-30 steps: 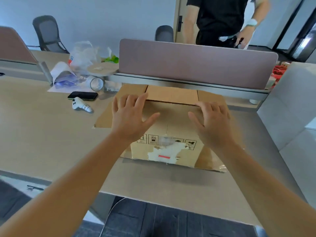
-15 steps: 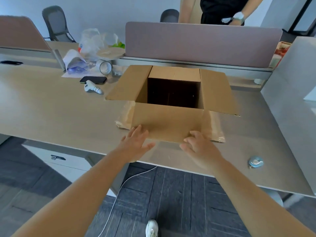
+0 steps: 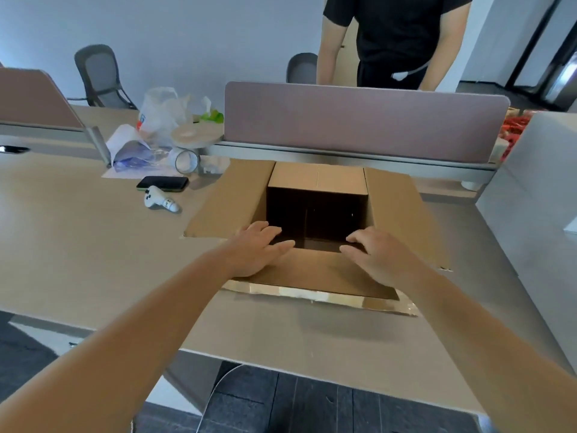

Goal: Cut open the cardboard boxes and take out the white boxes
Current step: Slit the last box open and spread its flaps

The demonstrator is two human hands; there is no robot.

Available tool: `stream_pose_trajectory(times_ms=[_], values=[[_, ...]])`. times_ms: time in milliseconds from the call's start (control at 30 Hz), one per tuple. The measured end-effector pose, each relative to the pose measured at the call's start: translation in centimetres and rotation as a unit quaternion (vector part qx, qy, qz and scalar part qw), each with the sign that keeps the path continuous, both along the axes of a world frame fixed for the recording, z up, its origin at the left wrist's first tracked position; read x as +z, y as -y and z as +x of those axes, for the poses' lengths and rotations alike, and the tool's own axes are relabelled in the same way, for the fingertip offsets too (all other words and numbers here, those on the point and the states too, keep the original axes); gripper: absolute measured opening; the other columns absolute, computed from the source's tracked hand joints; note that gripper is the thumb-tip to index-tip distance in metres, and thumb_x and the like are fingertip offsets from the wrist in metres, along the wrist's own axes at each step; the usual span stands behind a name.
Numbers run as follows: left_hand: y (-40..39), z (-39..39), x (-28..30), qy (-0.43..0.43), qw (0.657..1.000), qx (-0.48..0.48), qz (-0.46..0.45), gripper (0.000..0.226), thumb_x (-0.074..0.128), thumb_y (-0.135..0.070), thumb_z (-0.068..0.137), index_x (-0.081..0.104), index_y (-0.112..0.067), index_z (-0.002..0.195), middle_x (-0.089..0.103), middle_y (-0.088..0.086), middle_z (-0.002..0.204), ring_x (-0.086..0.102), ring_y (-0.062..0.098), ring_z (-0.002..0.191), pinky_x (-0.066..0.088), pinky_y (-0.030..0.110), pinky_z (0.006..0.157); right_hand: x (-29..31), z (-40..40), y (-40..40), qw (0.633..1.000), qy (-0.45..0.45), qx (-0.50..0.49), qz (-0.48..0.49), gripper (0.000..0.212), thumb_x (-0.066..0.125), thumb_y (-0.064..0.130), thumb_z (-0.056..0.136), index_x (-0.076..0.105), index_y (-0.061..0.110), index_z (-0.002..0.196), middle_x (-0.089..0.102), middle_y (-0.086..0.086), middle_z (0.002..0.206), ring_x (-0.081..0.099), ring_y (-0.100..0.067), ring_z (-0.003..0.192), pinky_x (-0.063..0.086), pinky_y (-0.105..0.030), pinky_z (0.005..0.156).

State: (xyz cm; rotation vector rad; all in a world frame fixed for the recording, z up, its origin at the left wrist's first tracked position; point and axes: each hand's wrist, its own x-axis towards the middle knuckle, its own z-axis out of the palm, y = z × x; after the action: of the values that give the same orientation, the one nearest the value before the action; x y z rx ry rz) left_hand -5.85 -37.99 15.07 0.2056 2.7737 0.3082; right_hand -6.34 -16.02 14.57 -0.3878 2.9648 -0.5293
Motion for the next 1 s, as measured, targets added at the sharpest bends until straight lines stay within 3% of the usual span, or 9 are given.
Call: stream_pose_trajectory(times_ms=[333, 533, 700, 833, 1000], values=[[1.7, -11.9, 0.3, -0.029, 0.998, -0.046, 0.041, 0.059, 0.030, -0.048, 0.097, 0.024, -0.016, 0.146, 0.028, 0.004, 0.151, 0.023, 0.022, 0.139, 0.022, 0.036, 0.111, 1.9, -10.5, 0.8, 0.996, 0.048, -0.078, 0.001, 0.039, 0.039, 0.036, 0.096, 0.054, 0.009, 0.119, 0.060, -0.008, 0.117, 0.055, -0.023, 0.107, 0.044, -0.036, 0.092], [0.9, -16.3, -2.6, -0.044, 0.993, -0.105, -0.026, 0.061, 0.029, -0.051, 0.096, 0.027, -0.014, 0.145, 0.036, 0.005, 0.148, 0.029, 0.021, 0.137, 0.023, 0.038, 0.112, -1.1, -14.1, 1.4, 0.992, 0.091, -0.082, 0.025, 0.043, 0.036, 0.033, 0.098, 0.040, 0.013, 0.135, 0.047, -0.004, 0.138, 0.045, -0.020, 0.125, 0.038, -0.033, 0.103], [1.1, -17.3, -3.8, -0.073, 0.990, -0.117, -0.038, 0.065, 0.026, -0.052, 0.096, 0.015, -0.016, 0.148, 0.020, 0.005, 0.155, 0.012, 0.022, 0.143, 0.011, 0.039, 0.116, -2.4, -15.2, 1.3, 0.993, 0.086, -0.079, 0.016, 0.045, 0.035, 0.028, 0.099, 0.032, 0.015, 0.141, 0.033, -0.001, 0.148, 0.030, -0.017, 0.137, 0.027, -0.031, 0.110], [1.4, -17.5, -3.8, -0.139, 0.986, -0.094, -0.023, 0.068, 0.026, -0.053, 0.095, 0.003, -0.019, 0.149, -0.002, 0.005, 0.157, -0.011, 0.023, 0.144, -0.004, 0.038, 0.116, -2.6, -15.5, 1.3, 0.996, 0.003, -0.087, -0.003, 0.049, 0.036, 0.027, 0.099, 0.023, 0.019, 0.145, 0.013, -0.003, 0.156, 0.010, -0.017, 0.144, 0.014, -0.031, 0.116], [0.7, -20.1, -2.3, -0.212, 0.976, -0.052, -0.007, 0.070, 0.029, -0.052, 0.095, 0.000, -0.019, 0.149, -0.010, 0.006, 0.157, -0.014, 0.025, 0.143, -0.005, 0.039, 0.115, -0.9, -18.1, 0.4, 0.994, -0.068, -0.083, 0.002, 0.055, 0.038, 0.031, 0.097, 0.015, 0.021, 0.147, -0.001, 0.003, 0.157, -0.001, -0.017, 0.145, 0.014, -0.037, 0.116]])
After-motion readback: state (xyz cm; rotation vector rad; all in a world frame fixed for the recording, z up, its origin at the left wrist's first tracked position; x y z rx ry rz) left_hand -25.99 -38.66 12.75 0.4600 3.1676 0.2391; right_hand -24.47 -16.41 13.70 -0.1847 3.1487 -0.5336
